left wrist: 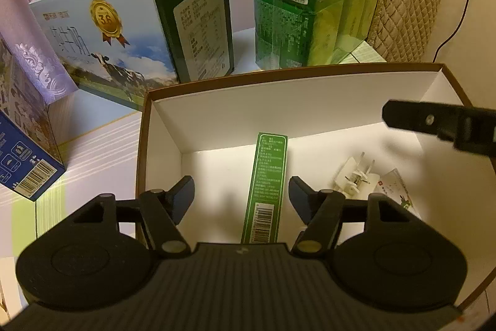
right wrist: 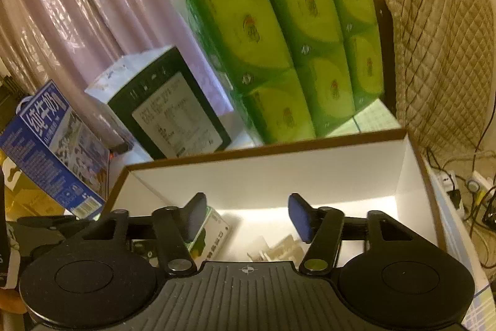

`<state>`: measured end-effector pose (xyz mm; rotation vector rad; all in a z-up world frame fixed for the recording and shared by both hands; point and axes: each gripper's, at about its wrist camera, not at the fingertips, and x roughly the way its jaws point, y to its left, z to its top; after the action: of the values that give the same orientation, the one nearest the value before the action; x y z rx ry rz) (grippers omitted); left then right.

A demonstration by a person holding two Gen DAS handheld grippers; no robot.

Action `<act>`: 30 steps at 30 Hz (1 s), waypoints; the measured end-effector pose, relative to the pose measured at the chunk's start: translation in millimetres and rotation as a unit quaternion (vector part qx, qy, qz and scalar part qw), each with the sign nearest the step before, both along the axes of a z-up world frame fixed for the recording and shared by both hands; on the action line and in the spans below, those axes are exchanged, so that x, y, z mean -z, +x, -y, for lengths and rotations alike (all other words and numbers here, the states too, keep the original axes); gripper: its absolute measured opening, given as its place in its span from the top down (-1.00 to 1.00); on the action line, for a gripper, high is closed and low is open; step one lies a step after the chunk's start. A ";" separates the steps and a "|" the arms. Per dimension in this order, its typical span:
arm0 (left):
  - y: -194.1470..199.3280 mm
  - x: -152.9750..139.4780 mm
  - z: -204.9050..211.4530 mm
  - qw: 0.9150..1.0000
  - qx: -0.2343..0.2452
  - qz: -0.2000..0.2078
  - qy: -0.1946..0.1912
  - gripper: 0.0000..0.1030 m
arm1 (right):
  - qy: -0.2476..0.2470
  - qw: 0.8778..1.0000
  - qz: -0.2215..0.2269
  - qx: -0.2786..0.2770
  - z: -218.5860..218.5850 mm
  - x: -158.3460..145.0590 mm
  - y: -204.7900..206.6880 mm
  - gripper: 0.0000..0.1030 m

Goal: Organize objects
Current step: 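Open both tools to release the green box and clip inside, then lift both tools away from the brown box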

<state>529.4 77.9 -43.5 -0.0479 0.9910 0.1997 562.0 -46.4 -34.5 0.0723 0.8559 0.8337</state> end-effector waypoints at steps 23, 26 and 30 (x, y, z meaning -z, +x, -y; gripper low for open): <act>-49.8 -35.9 12.9 0.999 0.000 0.033 -0.025 -0.43 | -0.018 0.999 -0.036 0.019 50.6 -9.1 -27.3 -0.30; -60.2 -41.3 14.5 0.999 -0.003 0.035 -0.029 -0.43 | -0.018 0.999 -0.037 0.019 56.3 -12.4 -34.6 -0.30; -76.2 -49.5 16.0 0.999 -0.008 0.041 -0.031 -0.44 | -0.010 0.999 -0.039 0.015 63.7 -18.6 -45.3 -0.30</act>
<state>453.2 61.9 5.9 -0.1197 0.9148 0.1792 516.8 -110.2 -15.8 0.1001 0.9345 0.7985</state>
